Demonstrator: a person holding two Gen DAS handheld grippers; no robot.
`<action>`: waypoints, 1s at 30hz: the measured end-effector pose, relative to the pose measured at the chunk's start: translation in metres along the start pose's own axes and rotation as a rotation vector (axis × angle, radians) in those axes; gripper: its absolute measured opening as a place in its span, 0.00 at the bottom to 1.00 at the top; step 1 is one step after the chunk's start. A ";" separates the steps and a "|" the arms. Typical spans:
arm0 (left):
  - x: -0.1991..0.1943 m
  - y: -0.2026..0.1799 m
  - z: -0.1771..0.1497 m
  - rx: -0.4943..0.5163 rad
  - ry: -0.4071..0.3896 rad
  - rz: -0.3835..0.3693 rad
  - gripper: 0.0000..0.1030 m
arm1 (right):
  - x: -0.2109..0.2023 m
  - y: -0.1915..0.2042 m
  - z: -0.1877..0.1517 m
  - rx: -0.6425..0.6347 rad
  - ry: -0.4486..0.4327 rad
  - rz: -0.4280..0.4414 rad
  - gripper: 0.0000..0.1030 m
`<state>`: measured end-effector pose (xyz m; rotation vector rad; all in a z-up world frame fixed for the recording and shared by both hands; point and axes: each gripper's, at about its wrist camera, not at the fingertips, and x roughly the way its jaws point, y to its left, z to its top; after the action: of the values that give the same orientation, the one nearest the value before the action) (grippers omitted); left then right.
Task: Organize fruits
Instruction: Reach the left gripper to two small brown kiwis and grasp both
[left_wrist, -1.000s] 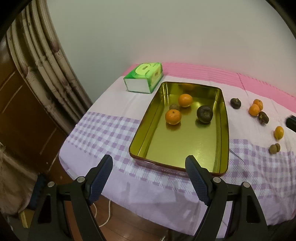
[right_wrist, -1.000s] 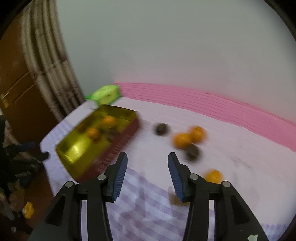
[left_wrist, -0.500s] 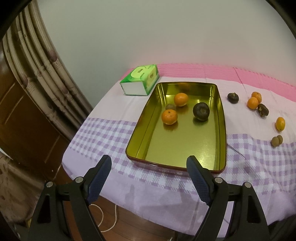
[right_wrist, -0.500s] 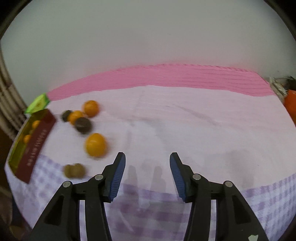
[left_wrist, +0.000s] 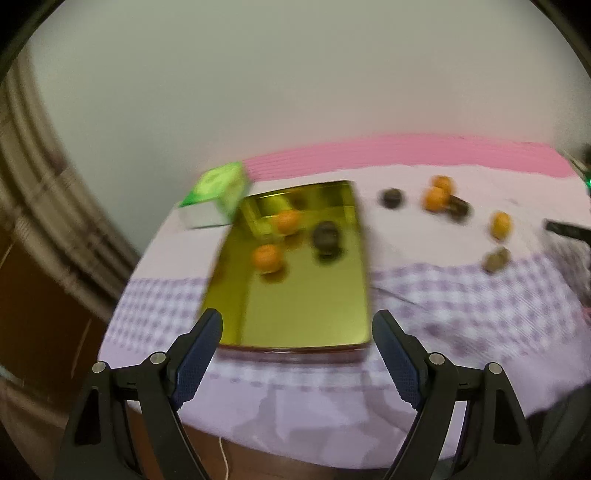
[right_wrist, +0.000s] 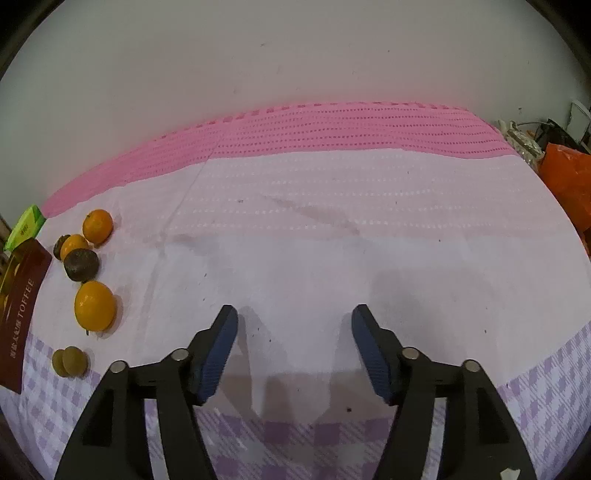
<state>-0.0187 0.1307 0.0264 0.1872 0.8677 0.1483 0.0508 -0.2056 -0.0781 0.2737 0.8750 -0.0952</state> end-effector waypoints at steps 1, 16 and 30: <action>0.000 -0.006 0.003 0.017 0.002 -0.032 0.81 | 0.001 0.001 -0.001 -0.003 -0.005 -0.001 0.69; 0.050 -0.124 0.073 0.224 0.107 -0.506 0.81 | 0.003 0.002 -0.004 -0.026 -0.026 0.057 0.87; 0.123 -0.198 0.074 0.438 0.189 -0.631 0.48 | 0.004 0.001 -0.003 -0.025 -0.023 0.102 0.97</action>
<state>0.1275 -0.0442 -0.0620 0.3012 1.1024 -0.6273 0.0516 -0.2036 -0.0824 0.2926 0.8370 0.0075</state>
